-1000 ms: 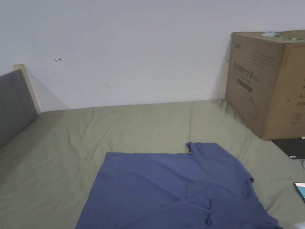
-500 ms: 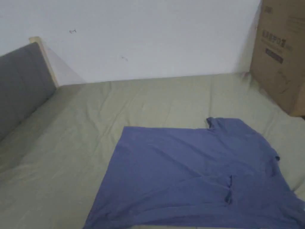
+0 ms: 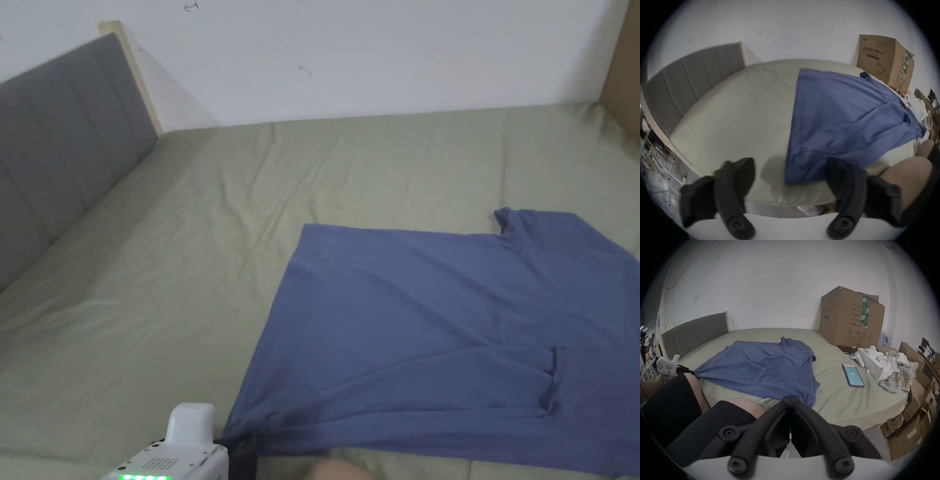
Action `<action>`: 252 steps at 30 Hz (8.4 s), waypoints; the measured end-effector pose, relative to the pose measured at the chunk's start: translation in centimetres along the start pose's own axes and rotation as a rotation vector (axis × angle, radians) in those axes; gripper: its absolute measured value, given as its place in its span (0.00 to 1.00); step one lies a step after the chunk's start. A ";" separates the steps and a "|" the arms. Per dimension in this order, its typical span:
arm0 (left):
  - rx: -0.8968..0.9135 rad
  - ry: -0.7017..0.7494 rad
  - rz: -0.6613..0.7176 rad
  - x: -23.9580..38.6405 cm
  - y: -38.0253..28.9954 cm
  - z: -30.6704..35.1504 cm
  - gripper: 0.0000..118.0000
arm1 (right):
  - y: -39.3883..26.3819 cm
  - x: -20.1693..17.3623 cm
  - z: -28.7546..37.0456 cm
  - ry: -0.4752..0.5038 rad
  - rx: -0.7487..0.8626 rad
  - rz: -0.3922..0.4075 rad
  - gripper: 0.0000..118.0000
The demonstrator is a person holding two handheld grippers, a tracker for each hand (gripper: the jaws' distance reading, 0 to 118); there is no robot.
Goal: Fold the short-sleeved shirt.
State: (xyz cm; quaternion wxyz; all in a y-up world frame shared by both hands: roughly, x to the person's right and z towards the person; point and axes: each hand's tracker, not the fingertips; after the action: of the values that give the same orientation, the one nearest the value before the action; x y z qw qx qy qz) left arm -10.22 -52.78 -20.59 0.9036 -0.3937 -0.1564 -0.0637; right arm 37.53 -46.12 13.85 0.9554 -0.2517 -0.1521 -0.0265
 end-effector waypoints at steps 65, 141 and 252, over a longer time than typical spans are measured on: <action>0.288 0.057 -0.053 3.2 9.5 2.5 0.00 | 9.4 1.7 -11.0 -0.131 -0.001 0.155 0.00; 0.339 -0.062 -0.042 3.3 15.7 5.5 0.00 | 16.0 3.0 -9.2 -0.084 0.145 -0.039 0.00; -0.248 -0.890 0.427 -10.0 10.1 -12.1 1.00 | 11.0 -4.7 -3.5 0.095 -0.047 -0.052 0.00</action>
State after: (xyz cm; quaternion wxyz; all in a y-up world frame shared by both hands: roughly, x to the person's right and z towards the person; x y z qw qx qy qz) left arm -14.47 -54.86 -38.64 0.6885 -0.5103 -0.4337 0.2783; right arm 35.41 -38.40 4.32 0.9544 -0.2684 -0.1125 -0.0665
